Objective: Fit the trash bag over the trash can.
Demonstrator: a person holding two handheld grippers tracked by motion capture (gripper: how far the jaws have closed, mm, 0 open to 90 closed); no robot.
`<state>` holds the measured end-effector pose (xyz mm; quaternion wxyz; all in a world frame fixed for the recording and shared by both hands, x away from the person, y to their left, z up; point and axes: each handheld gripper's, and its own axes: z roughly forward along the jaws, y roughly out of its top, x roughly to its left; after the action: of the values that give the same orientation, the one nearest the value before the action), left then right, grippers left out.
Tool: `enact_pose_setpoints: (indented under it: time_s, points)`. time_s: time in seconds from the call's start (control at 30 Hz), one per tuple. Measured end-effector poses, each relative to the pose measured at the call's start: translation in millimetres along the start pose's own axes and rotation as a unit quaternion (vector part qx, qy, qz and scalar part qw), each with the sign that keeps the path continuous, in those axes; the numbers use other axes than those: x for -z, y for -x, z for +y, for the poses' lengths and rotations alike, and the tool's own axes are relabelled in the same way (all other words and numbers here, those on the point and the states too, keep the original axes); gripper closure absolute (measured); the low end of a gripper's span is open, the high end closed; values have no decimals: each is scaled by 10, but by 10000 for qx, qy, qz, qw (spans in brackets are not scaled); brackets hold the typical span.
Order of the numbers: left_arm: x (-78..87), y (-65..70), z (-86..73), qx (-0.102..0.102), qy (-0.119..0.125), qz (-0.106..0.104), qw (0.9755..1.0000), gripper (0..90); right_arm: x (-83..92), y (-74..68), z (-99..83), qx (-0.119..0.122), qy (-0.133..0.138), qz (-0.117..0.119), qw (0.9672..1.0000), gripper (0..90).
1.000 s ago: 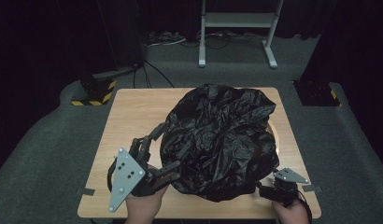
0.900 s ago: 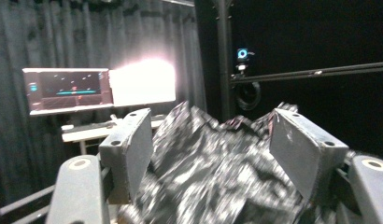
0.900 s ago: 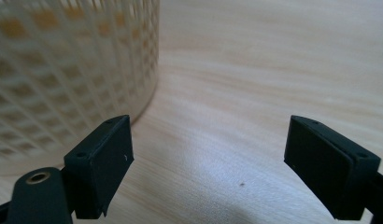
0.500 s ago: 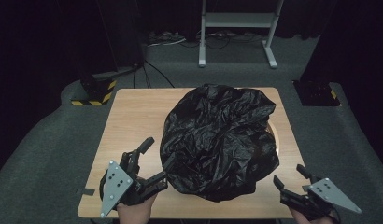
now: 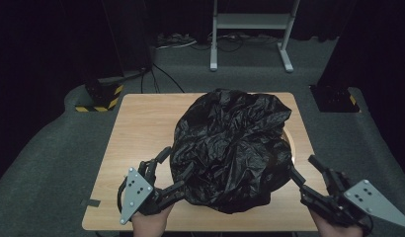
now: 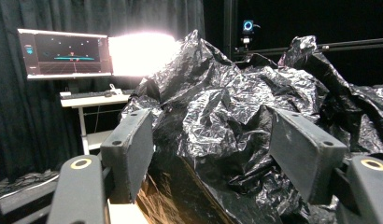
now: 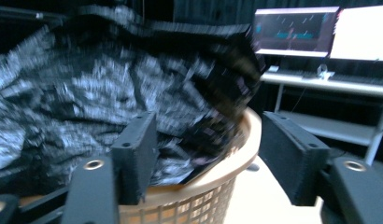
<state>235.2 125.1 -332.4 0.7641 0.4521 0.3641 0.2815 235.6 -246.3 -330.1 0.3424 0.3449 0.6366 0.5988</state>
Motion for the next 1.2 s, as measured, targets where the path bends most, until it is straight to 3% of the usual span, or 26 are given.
enact_pose_setpoints:
  time_s: [0.03,0.1,0.13,0.2,0.27,0.4,0.63,0.77,0.87,1.0,1.03,1.2]
  points:
    - [-5,-3,-12,1,-29,2,10000,308,-65,5,-65,-103,-167,55,9998,461]
    - [-8,-1,-19,4,-43,-4,10000,308,-82,7,-84,-146,-219,93,9996,494]
    - [-9,5,-27,-5,-49,-2,10000,308,-93,-8,-117,-135,-238,82,9996,563]
    - [-10,13,-30,7,-43,-3,10000,309,-70,-26,-110,-2,-232,34,9997,693]
    - [-13,20,-31,34,-25,2,10000,309,-63,-30,-104,44,-247,64,9997,718]
    - [-19,38,-43,27,-32,-10,10000,310,-40,-69,-83,244,-314,45,9992,896]
    - [-23,54,-67,36,-74,-42,10000,310,32,-25,-49,271,-176,-171,9993,900]
    - [-20,69,-82,61,-83,-59,9999,310,125,56,-24,378,-90,-520,9979,900]
    - [-16,77,-100,67,-106,-77,9999,309,97,133,-152,326,-289,-638,9970,900]
    - [-17,83,-115,98,-101,-81,9999,308,1,218,-345,137,-537,-617,9966,900]
    - [-16,86,-120,77,-130,-90,9998,309,-88,259,-447,61,-666,-595,9960,900]
    - [-17,95,-129,96,-134,-103,9998,306,-329,357,-611,-40,-962,-515,9940,900]
